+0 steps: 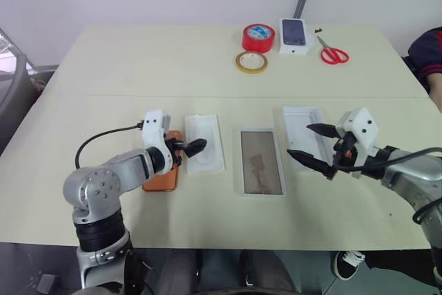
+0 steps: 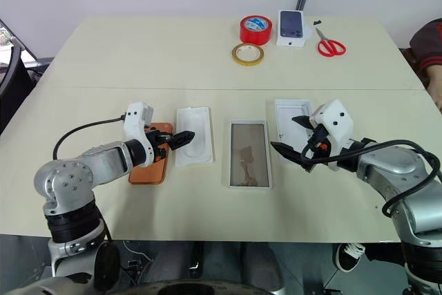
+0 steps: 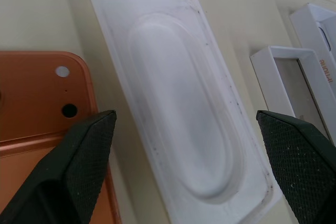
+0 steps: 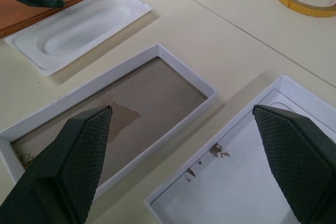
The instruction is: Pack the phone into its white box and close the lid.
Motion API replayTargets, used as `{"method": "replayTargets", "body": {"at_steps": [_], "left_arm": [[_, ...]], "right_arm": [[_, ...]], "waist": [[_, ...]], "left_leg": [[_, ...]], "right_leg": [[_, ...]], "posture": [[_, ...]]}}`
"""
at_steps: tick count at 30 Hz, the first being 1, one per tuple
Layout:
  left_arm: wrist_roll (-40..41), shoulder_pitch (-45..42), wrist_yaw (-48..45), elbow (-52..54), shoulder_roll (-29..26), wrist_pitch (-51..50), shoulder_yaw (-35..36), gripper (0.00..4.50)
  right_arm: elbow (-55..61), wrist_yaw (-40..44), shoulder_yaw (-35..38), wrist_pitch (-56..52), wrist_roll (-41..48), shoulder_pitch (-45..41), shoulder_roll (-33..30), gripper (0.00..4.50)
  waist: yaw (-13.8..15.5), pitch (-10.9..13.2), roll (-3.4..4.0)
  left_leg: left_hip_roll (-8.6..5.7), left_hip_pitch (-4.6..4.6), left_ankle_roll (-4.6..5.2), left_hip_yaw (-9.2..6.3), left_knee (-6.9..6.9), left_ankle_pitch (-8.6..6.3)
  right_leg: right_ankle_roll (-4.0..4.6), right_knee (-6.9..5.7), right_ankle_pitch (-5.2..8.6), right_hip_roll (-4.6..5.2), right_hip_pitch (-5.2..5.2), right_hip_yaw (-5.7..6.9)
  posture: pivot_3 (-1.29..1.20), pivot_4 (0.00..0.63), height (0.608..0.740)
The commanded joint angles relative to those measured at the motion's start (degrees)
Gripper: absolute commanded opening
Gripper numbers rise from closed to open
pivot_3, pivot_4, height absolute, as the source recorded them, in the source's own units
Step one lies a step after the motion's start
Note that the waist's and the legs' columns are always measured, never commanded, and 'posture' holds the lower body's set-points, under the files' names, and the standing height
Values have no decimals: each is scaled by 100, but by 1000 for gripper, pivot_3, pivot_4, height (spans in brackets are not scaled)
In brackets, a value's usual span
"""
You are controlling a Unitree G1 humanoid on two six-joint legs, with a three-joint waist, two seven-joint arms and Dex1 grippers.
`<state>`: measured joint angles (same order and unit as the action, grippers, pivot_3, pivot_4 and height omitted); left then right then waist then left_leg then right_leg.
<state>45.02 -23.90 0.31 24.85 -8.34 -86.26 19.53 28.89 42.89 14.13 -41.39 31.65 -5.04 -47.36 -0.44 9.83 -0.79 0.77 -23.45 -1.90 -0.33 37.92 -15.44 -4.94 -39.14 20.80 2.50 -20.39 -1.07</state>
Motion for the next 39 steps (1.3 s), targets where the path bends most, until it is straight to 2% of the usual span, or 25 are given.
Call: {"method": "replayTargets", "body": {"at_steps": [1, 3, 6, 13, 14, 18, 20, 22, 28, 31, 36, 39], "left_arm": [[-151, -178, 199, -9, 241, -315, 265, 4499], [-254, -267, 250, -110, 389, -428, 342, 4499], [-506, -397, 397, -293, 617, -487, 493, 3724], [-900, -626, 407, -571, 853, -514, 685, 207], [-924, -674, 395, -597, 912, -524, 765, 89], [-929, -853, 296, -600, 1061, -498, 1062, 89], [-892, -1012, 266, -588, 1171, -564, 1425, 0], [-853, -1111, 210, -558, 1150, -616, 1628, 0], [-740, -1319, 79, -567, 1046, -623, 2005, 0], [-750, -1488, 66, -608, 989, -623, 2210, 0], [-678, -1886, 73, -765, 651, -624, 2544, 0], [-589, -1993, 123, -853, 542, -624, 2566, 0]], "right_arm": [[258, 101, 32, 32, 44, -12, -158, 4488], [391, 192, -81, -14, 30, 17, -284, 4488], [712, 432, -351, -45, 1, 105, -597, 4500], [1247, 896, -1376, 150, -451, 188, -1225, 4500], [1259, 921, -1539, 205, -561, 162, -1259, 4500], [1201, 883, -2222, 255, -992, -89, -1194, 4500], [1005, 850, -2727, 377, -1448, -239, -1142, 3980], [793, 826, -3123, 592, -1894, -333, -1111, 3219], [662, 898, -3425, 814, -2269, -566, -871, 168], [654, 975, -3543, 834, -2372, -738, -720, 72], [466, 1093, -4240, 839, -2803, -1394, -126, 72], [-90, 981, -4556, 859, -3195, -1907, 337, 72]], "waist": [[-2, 0, 0], [-8, 0, 0], [-8, 0, -1], [33, 1, -8], [54, 1, -9], [91, 4, -14], [100, 3, -17], [101, 3, -19], [102, 3, -22], [102, 7, -27], [68, 12, -37], [70, 13, -42]], "left_leg": [[0, 0, 0, 0, 0, 0], [0, 0, -2, 0, 0, 1], [0, 0, -6, 0, 0, 3], [-3, 0, -14, -2, 2, 8], [-3, 0, -15, -2, 3, 8], [-3, 0, -25, -2, 5, 14], [-3, 0, -36, -2, 6, 20], [-3, 0, -38, -2, 6, 21], [-2, 0, -44, -3, 5, 23], [-1, -1, -47, -6, 5, 25], [2, 0, -54, -10, 1, 28], [-1, 0, -55, -10, -1, 28]], "right_leg": [[0, 0, 0, 0, 0, 0], [0, 0, 0, -1, 0, 0], [0, 0, 0, -2, 0, 0], [-1, 2, 1, 0, 3, 1], [-1, 2, 1, 0, 3, 1], [-1, 2, 1, 0, 2, 1], [-2, 2, 1, 0, 1, 1], [-2, 2, 1, 0, 1, 1], [-2, 2, 1, 2, 0, 3], [-2, 2, 1, 1, 0, 5], [-2, -1, 1, -3, -3, 8], [-2, 2, 1, 1, -3, 9]], "posture": [[0, 150, 740], [0, 150, 740], [0, 150, 740], [0, 150, 740], [0, 150, 740], [0, 150, 740], [0, 150, 740], [0, 150, 740], [0, 150, 740], [0, 150, 740], [0, 150, 740], [0, 150, 740]]}}
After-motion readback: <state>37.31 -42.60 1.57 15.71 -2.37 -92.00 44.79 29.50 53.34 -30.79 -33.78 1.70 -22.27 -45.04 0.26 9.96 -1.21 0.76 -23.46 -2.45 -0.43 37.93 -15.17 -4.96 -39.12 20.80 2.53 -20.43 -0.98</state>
